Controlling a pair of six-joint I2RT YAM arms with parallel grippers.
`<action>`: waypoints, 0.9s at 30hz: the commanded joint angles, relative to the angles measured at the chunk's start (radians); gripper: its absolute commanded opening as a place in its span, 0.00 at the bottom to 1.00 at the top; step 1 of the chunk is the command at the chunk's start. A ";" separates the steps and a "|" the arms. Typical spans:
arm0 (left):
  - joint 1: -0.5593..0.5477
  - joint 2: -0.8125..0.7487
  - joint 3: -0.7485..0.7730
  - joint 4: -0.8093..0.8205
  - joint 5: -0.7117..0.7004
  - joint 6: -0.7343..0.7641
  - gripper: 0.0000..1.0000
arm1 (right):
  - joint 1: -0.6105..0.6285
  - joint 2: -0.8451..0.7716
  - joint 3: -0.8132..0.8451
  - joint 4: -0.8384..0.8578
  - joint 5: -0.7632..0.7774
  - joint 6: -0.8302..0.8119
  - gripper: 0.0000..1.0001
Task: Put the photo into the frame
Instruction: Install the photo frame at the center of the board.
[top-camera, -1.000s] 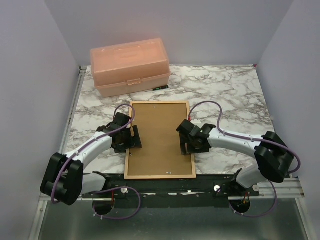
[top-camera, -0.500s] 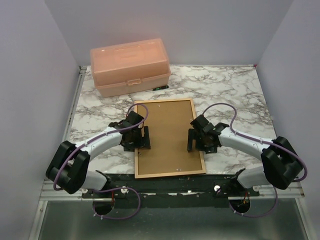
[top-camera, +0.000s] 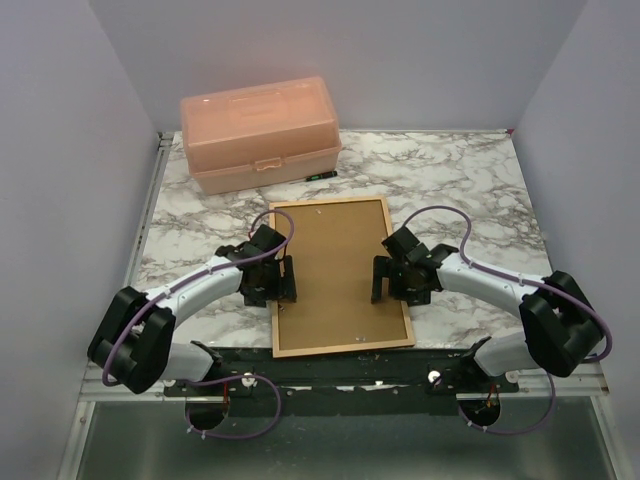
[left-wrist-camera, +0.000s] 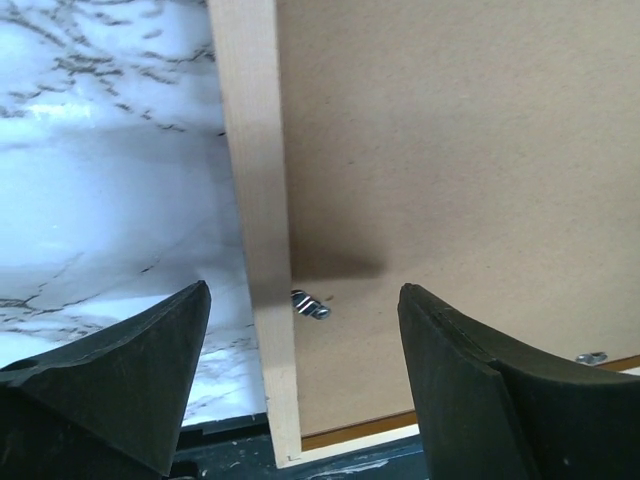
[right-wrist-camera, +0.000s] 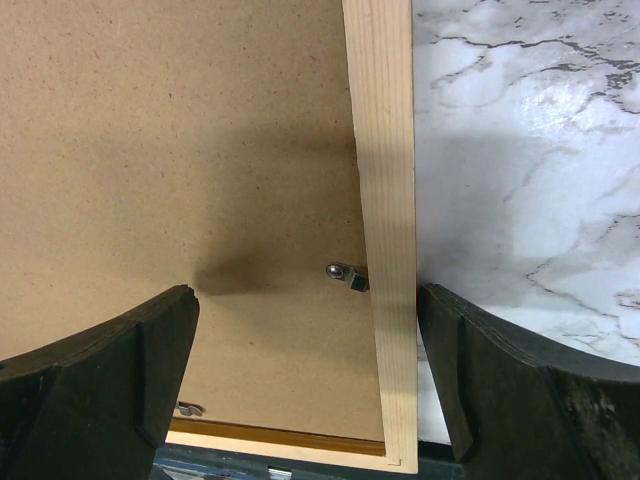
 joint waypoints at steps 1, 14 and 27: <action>-0.004 0.029 0.027 -0.086 -0.072 -0.018 0.75 | -0.008 0.021 0.003 0.043 -0.027 -0.014 1.00; -0.020 0.121 0.040 -0.088 -0.119 -0.020 0.51 | -0.009 0.040 -0.013 0.052 -0.027 -0.027 1.00; -0.043 0.151 0.058 -0.103 -0.121 -0.003 0.02 | -0.015 0.053 -0.005 0.055 -0.027 -0.035 1.00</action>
